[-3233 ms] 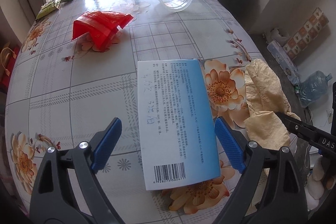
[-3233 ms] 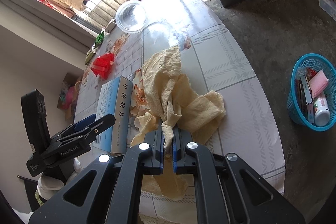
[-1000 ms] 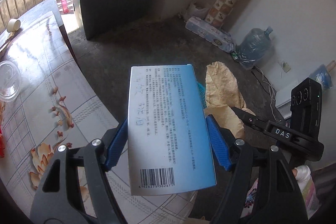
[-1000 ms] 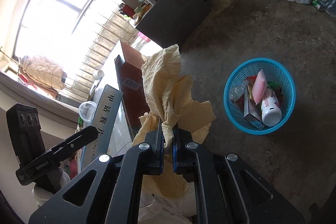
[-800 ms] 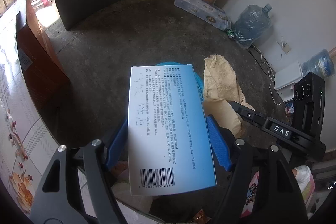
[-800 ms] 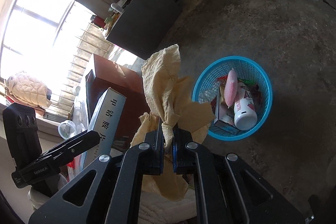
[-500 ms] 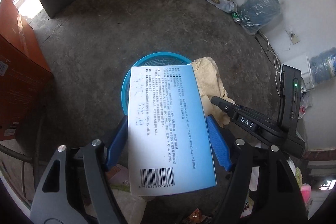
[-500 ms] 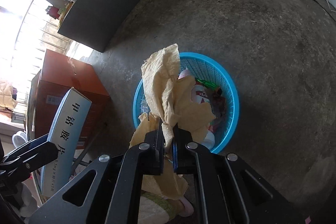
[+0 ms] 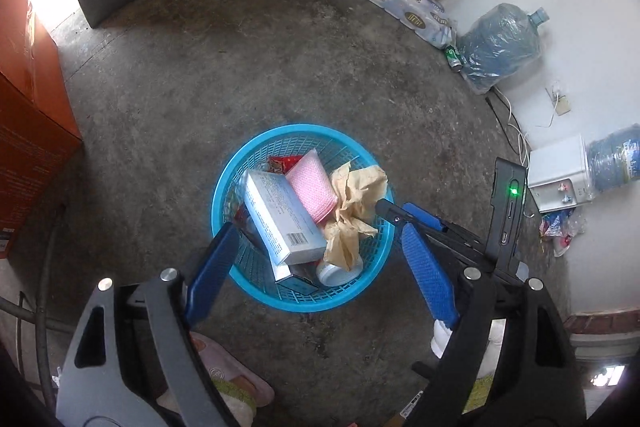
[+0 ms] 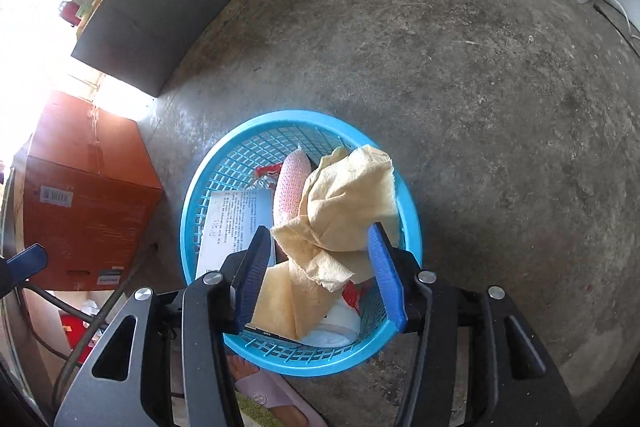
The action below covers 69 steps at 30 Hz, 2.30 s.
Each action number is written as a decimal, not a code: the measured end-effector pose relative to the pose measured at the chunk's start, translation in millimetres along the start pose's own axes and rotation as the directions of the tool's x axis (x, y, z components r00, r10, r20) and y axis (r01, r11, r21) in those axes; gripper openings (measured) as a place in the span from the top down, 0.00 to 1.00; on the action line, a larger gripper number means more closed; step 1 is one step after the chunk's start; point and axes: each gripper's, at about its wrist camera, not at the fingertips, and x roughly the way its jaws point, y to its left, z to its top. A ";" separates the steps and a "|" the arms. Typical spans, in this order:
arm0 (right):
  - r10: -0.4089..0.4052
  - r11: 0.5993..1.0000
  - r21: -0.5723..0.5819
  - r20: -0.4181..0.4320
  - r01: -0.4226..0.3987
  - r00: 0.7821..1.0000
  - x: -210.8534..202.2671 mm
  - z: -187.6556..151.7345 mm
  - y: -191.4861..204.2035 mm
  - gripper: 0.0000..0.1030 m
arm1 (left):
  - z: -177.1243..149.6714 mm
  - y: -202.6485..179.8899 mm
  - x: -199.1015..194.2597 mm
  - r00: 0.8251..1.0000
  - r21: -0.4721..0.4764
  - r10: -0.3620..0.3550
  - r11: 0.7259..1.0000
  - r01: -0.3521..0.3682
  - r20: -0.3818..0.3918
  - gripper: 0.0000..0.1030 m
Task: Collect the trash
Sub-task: 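Open the left tool to drop the box while the right tool drops the cloth, then return both tools from the basket over the table, then grasp the red plastic bag with the left tool while the right tool grasps the clear bowl rim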
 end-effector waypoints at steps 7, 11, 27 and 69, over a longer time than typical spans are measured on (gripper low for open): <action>0.097 0.989 0.103 0.094 -0.107 0.991 -51.1 -24.8 -18.4 0.52 | -24.0 6.4 -81.0 0.988 0.025 -0.054 0.998 0.050 0.142 0.23; 0.175 0.978 0.086 0.148 -0.189 0.973 -95.4 -55.7 -13.6 0.51 | -61.9 31.8 -145.4 0.964 0.011 -0.083 0.996 0.083 0.253 0.23; 0.400 0.858 -0.398 0.125 -0.324 0.908 -218.4 -119.5 182.0 0.46 | -293.0 237.2 -358.0 0.752 -0.524 0.389 0.849 -0.068 0.533 0.23; 0.368 0.625 -0.698 -0.132 -0.350 0.920 -115.9 -191.4 501.3 0.94 | -293.8 366.5 -338.8 0.800 -0.740 0.424 0.672 0.037 0.425 0.82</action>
